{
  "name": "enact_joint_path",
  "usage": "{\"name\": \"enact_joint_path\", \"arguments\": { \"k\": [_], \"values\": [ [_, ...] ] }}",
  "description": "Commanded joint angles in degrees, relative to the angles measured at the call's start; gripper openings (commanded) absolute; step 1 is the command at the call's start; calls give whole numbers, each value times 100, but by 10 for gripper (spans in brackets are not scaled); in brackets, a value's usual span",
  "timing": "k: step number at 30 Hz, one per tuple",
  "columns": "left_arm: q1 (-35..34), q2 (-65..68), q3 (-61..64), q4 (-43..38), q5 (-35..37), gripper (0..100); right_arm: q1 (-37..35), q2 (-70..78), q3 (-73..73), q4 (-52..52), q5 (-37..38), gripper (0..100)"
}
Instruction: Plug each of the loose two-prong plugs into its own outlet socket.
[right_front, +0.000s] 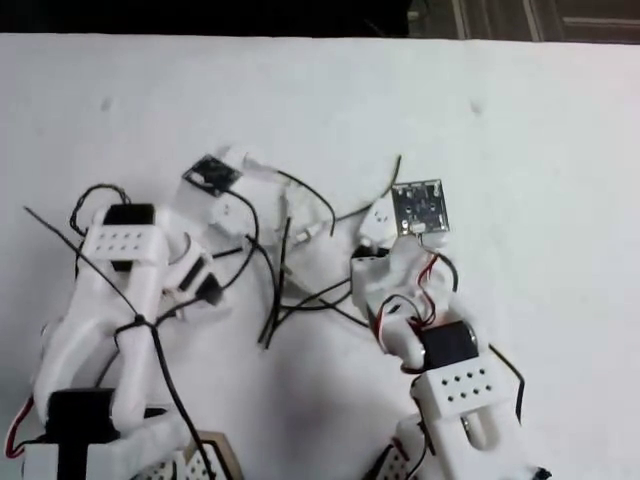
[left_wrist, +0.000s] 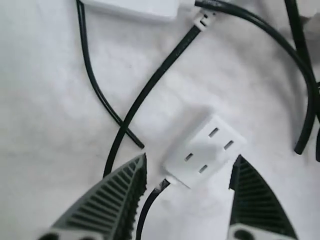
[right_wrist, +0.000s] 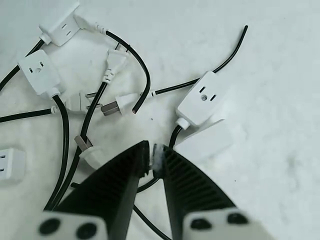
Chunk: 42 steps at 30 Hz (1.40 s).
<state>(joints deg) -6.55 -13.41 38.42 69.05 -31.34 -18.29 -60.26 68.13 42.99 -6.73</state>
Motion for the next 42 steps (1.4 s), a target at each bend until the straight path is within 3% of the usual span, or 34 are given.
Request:
{"name": "enact_joint_path", "arguments": {
  "k": [1, 8, 14, 19, 25, 34, 38, 42],
  "values": [
    [-4, -207, -396, 387, -492, 272, 40, -66, -70, -110, 53, 19],
    [-22, -154, -149, 264, -1503, 273, 40, -66, -62, -110, 53, 19],
    [-13, -145, 659, -1020, -1776, 274, 40, -66, -62, -110, 53, 19],
    [-4, -145, 1081, -1310, -1881, 267, 40, -66, -62, -110, 53, 19],
    [338, -207, 1380, -1257, -1846, 76, 40, -66, -62, -110, 53, 19],
    [1552, -207, 1407, -1108, 229, 27, 40, -66, -62, -110, 53, 19],
    [1631, -207, 1336, -1081, 431, 49, 40, -66, -62, -110, 53, 20],
    [1402, -207, 1055, -545, 440, 163, 48, -66, -62, -110, 53, 20]
  ]
}}
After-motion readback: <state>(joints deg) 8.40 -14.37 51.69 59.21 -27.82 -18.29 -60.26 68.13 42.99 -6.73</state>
